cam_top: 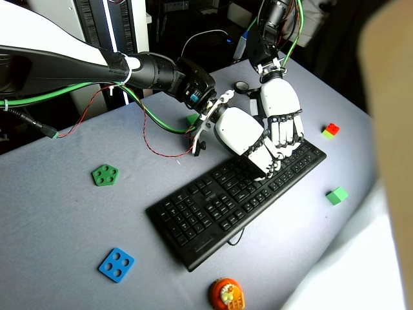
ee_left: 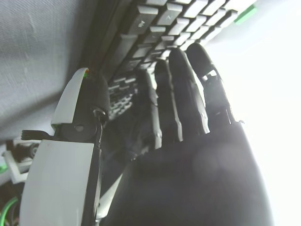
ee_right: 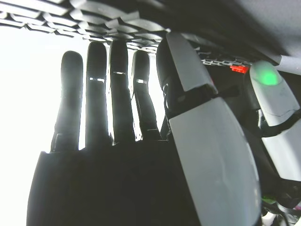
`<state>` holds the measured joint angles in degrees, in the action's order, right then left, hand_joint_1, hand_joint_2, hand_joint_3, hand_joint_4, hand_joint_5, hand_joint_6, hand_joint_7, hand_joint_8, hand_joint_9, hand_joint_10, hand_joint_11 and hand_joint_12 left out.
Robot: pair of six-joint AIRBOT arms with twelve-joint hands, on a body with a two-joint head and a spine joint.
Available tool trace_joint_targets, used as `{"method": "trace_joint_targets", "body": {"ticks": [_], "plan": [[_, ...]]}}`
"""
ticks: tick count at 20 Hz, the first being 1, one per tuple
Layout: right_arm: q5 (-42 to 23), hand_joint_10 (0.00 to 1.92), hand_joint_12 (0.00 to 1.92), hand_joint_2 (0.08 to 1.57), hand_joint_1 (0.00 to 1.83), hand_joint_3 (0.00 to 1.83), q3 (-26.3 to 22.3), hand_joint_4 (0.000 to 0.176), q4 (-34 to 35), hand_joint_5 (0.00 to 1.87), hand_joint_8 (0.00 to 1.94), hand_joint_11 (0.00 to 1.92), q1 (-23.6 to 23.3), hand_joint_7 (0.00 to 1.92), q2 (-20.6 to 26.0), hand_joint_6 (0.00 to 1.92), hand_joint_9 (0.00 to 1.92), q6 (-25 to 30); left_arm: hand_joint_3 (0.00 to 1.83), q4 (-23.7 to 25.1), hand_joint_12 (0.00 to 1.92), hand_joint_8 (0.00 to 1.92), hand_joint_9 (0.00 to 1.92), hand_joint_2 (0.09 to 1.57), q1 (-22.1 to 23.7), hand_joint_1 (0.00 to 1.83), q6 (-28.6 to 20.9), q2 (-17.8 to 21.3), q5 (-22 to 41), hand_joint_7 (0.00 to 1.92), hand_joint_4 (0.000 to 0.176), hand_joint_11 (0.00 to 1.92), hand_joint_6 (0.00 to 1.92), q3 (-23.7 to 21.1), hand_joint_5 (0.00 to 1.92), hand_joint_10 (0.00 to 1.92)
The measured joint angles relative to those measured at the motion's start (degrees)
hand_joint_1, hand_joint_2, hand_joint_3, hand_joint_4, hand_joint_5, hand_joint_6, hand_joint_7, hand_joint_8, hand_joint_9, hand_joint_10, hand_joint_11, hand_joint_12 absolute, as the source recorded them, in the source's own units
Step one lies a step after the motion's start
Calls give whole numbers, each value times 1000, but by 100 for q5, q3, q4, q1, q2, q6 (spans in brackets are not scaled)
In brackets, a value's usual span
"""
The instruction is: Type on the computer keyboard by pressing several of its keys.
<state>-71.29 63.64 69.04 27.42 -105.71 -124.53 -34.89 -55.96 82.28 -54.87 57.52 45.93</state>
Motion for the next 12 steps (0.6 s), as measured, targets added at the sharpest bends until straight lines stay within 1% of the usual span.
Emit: {"method": "trace_joint_targets", "body": {"ticks": [1,2,3,4,5,6,7,8,9,10,11,12], "plan": [[4,856,1459,1307,991,0,9,0,-2,595,272,0,-11,389,0,1335,58,0,0,0,1036,1,357,1366,0,917,0,0,-2,417,0,0,105,0,606,13],[2,856,1459,1307,991,0,15,0,-2,595,272,0,-17,389,0,1335,58,2,0,0,1036,1,357,1366,0,917,0,0,-4,417,0,0,105,0,606,13],[17,874,1442,1301,962,0,48,0,-15,222,237,0,-17,498,-7,902,250,15,7,-7,1106,17,436,1393,0,865,0,0,-20,481,0,0,20,0,331,41],[17,934,1489,1293,962,0,59,0,-2,239,213,0,-37,552,-7,677,299,22,7,-4,1179,19,470,1403,0,862,0,0,-20,507,5,0,4,0,204,51],[35,959,1516,1289,963,0,70,0,-9,272,189,0,-39,572,-4,567,304,9,7,0,1195,19,478,1406,2,861,2,0,-9,513,8,0,1,0,178,53],[48,987,1545,1327,939,14,70,0,46,549,135,0,-37,512,-7,1374,104,11,0,2,1161,0,412,1393,0,873,0,0,-7,443,0,0,63,0,369,20],[50,968,1552,1335,948,9,70,0,39,576,119,0,-35,488,-7,1531,45,0,0,0,1133,0,391,1389,2,885,2,0,-7,424,0,0,59,0,479,9],[48,862,1526,1300,1000,1,70,0,33,647,89,0,-37,499,-4,1475,36,15,0,11,1120,6,386,1374,0,924,2,0,0,435,0,0,93,0,678,6],[44,819,1494,1302,998,0,72,0,-15,644,75,0,-37,504,4,1480,45,20,0,2,1149,9,396,1338,0,994,0,0,-17,467,0,0,1233,0,620,8],[33,802,1431,1304,942,0,81,0,-50,435,88,0,-37,602,7,1025,188,9,4,11,1146,15,466,1365,0,936,-4,0,11,521,0,0,795,0,351,34],[59,795,1393,1290,953,0,81,0,48,430,93,0,-37,652,7,777,268,-2,4,35,1152,7,494,1392,2,894,-4,7,63,518,0,0,387,0,296,40],[59,812,1402,1284,953,0,74,0,4,383,93,0,-9,685,7,649,319,2,2,11,1213,6,540,1400,2,867,0,7,68,536,0,0,168,0,190,60]]}}
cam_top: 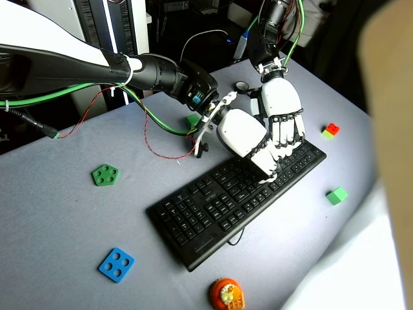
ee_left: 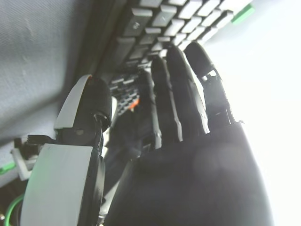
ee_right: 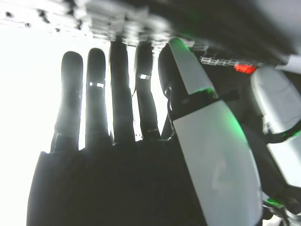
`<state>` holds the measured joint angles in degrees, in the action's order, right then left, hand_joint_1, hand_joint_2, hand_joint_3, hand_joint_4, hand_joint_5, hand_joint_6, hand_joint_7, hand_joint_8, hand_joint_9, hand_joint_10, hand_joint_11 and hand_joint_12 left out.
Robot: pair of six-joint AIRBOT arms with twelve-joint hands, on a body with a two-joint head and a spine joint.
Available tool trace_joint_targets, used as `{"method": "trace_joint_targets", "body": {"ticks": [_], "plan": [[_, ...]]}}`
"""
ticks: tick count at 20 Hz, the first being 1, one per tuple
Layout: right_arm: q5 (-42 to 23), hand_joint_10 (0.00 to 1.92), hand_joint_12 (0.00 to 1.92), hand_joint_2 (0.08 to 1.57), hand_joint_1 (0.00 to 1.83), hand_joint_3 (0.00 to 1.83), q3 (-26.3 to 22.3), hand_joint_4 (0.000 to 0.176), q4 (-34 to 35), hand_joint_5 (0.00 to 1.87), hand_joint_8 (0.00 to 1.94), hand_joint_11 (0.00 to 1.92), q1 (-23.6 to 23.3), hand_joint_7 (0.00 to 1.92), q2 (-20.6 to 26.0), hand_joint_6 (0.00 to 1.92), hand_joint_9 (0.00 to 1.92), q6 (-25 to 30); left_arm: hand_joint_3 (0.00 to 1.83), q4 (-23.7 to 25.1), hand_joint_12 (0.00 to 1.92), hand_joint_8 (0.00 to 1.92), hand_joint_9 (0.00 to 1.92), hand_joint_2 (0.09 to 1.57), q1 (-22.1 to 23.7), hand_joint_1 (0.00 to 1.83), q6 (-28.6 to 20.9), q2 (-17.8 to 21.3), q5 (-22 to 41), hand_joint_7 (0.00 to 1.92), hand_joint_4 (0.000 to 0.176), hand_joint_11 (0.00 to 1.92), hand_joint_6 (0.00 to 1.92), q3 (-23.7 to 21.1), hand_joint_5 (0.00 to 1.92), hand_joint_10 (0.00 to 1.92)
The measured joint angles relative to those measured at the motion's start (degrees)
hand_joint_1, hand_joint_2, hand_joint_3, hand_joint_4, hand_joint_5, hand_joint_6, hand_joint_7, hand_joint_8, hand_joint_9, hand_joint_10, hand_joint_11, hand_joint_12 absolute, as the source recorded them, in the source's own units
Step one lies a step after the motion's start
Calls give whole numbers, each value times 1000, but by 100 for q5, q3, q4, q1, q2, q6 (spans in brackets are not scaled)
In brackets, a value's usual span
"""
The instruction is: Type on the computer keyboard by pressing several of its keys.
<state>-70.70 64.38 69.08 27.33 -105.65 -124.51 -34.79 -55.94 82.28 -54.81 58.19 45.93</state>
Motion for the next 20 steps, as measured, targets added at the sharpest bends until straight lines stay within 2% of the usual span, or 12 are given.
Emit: {"method": "trace_joint_targets", "body": {"ticks": [1,2,4,6,8,12,18,20], "plan": [[-7,812,1402,1284,953,0,0,0,-7,383,93,0,0,685,0,649,319,4,2,-15,1213,6,540,1400,-2,867,0,0,-22,536,0,0,168,0,190,60],[-9,835,1487,1279,965,0,0,0,-63,332,76,0,-4,677,31,568,363,0,0,-7,1283,4,549,1405,-2,867,0,0,-37,543,0,0,85,0,242,67],[4,865,1558,1303,930,6,0,0,-68,302,32,0,-4,594,42,550,265,-2,8,-2,1242,0,471,1433,0,835,0,0,-35,447,0,0,76,0,288,31],[7,835,1536,1336,876,15,0,0,-57,283,3,0,-4,524,46,556,190,-4,0,-2,1189,0,410,1422,-2,840,0,4,-50,387,0,0,85,0,369,3],[35,805,1532,1318,927,3,-39,0,-13,327,3,0,0,499,81,582,155,-22,1,-11,1185,3,401,1425,-2,864,0,4,-87,381,0,0,73,0,409,8],[160,835,1581,1343,863,10,-240,0,114,245,1,0,-35,490,306,556,248,-129,5,-15,1186,4,416,1437,-7,836,-4,4,-94,394,0,0,8,0,285,13],[9,857,1605,1336,866,2,-1154,0,330,230,4,0,-400,493,1178,566,262,-400,2,-35,1193,4,424,1437,13,823,-162,-2,503,410,4,0,5,-31,291,12],[-44,863,1608,1331,882,0,-1488,0,282,219,3,0,-577,493,1521,567,257,-540,4,-46,1184,1,421,1445,17,782,-219,-42,772,403,0,0,7,-31,302,10]]}}
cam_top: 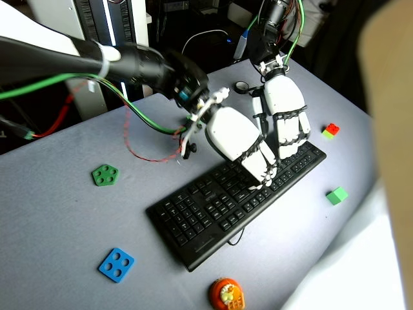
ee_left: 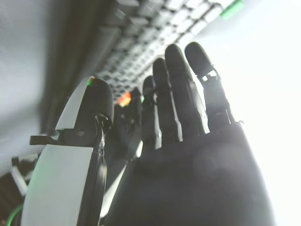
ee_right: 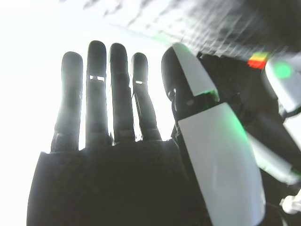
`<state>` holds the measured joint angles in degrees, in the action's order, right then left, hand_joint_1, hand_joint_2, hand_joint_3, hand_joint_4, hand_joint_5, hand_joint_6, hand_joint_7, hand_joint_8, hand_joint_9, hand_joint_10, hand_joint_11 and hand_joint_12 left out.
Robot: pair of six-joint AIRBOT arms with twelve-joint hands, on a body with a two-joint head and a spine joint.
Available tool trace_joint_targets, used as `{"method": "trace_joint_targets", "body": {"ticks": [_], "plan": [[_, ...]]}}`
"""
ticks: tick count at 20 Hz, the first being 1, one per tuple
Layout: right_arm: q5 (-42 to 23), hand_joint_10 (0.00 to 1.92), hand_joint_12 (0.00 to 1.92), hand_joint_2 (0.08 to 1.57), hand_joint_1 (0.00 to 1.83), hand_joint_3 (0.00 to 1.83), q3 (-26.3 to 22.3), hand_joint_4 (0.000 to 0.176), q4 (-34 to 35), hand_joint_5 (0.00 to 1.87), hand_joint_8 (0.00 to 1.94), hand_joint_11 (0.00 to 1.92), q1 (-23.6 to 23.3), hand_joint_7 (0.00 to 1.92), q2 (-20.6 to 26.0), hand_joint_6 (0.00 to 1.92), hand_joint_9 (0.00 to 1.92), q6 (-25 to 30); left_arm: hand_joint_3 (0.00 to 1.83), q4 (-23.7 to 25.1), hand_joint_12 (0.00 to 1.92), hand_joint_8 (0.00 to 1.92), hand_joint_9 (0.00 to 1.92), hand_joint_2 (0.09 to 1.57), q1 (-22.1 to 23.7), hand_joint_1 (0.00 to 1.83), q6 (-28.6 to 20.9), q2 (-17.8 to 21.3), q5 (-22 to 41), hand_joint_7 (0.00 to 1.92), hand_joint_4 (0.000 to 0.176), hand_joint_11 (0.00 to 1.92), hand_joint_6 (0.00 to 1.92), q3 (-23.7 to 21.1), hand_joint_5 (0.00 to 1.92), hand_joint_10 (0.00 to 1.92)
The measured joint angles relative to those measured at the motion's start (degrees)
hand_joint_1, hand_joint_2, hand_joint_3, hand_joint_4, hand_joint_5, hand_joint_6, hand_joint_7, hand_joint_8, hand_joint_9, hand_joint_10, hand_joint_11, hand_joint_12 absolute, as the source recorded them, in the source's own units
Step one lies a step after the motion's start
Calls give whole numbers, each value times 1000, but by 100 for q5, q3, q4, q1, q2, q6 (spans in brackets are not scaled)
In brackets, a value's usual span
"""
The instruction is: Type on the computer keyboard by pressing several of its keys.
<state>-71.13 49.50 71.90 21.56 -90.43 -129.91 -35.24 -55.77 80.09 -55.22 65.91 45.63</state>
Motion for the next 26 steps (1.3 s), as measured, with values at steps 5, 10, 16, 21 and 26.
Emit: {"method": "trace_joint_targets", "body": {"ticks": [5,10,16,21,26], "plan": [[85,866,1600,1332,856,0,-1036,0,262,219,9,0,-345,494,951,558,253,-330,0,-13,1192,3,447,1410,68,661,70,-339,133,417,7,0,2,-46,297,17],[144,859,1577,1332,850,0,-1585,0,1108,225,6,0,-748,490,1379,552,230,-649,4,-72,1237,10,488,1413,160,442,240,-542,179,469,0,0,12,-26,339,27],[170,840,1547,1350,838,4,-1698,0,1215,197,2,0,-780,481,1539,541,205,-463,0,-52,1229,4,458,1425,299,631,348,-815,155,427,2,0,1,264,294,6],[210,847,1572,1350,870,4,-1700,0,1040,219,9,0,-763,506,1556,547,225,-356,0,-74,1232,3,451,1208,334,1384,343,-966,116,415,0,0,15,566,337,2],[280,846,1582,1350,879,0,-1727,0,1036,250,13,0,-737,520,1556,538,237,-339,0,-28,1232,0,413,1169,341,1437,341,-966,168,355,0,0,4,651,289,0]]}}
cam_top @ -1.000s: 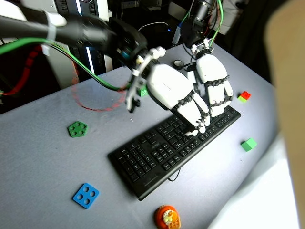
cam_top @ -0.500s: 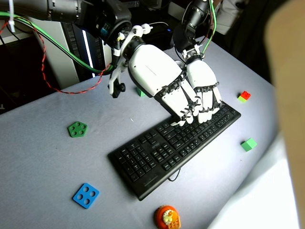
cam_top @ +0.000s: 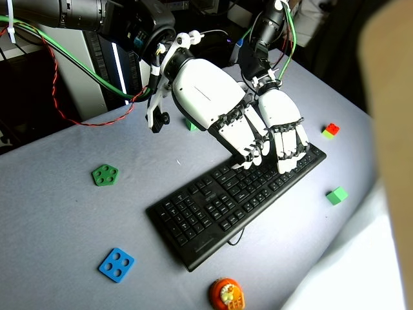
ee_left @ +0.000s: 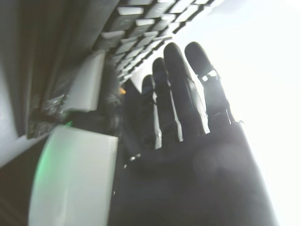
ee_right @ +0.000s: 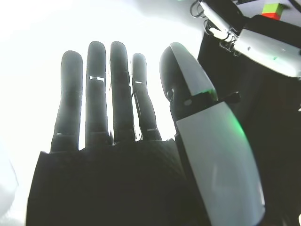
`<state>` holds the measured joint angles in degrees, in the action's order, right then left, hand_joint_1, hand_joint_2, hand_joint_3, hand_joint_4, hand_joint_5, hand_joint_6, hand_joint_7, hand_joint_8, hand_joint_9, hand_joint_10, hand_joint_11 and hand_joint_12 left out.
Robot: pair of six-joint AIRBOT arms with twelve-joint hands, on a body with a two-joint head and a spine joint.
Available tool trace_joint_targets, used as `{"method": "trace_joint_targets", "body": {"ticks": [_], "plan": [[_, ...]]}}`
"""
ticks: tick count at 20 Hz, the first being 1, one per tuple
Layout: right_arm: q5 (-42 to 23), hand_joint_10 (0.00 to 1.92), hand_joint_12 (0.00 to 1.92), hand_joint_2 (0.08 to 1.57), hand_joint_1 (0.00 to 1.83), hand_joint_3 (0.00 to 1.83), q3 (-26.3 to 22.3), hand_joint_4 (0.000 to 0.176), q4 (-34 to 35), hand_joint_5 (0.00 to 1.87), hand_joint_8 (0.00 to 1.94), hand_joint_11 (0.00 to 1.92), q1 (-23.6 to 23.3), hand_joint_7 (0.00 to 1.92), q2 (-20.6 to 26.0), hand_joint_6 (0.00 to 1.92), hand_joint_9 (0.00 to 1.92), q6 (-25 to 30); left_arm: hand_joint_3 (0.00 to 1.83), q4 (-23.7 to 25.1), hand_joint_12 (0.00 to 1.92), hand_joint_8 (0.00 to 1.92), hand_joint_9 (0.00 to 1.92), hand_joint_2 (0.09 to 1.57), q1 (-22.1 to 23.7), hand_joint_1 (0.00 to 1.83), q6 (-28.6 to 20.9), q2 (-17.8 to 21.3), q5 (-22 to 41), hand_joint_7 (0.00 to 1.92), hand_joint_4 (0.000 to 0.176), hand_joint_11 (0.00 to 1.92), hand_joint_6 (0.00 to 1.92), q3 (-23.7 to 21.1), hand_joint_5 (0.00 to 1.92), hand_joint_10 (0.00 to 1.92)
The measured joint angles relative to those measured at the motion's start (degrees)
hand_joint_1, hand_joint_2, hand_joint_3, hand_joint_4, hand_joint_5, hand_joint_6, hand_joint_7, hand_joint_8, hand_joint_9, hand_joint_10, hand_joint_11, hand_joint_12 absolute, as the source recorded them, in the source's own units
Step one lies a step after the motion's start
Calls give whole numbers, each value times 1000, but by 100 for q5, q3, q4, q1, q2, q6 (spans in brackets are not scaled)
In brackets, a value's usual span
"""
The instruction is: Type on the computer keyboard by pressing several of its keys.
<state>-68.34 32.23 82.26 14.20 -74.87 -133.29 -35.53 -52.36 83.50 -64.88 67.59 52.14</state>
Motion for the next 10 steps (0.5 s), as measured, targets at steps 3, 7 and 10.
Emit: {"method": "trace_joint_targets", "body": {"ticks": [3,7,10], "plan": [[17,847,1576,1340,889,0,0,0,7,246,6,0,39,508,0,525,231,0,0,-7,1267,11,433,1192,17,1169,-46,0,-15,386,0,0,8,-2,305,16],[55,847,1567,1366,804,5,0,0,2,230,3,0,76,501,-2,511,229,7,36,-22,1267,17,463,1322,17,305,-57,20,-57,432,5,0,8,-46,318,26],[55,859,1578,1339,852,0,0,0,2,254,8,0,76,514,-9,522,234,7,3,0,1290,15,485,1330,-2,2,-57,26,-116,466,2,0,9,-50,335,28]]}}
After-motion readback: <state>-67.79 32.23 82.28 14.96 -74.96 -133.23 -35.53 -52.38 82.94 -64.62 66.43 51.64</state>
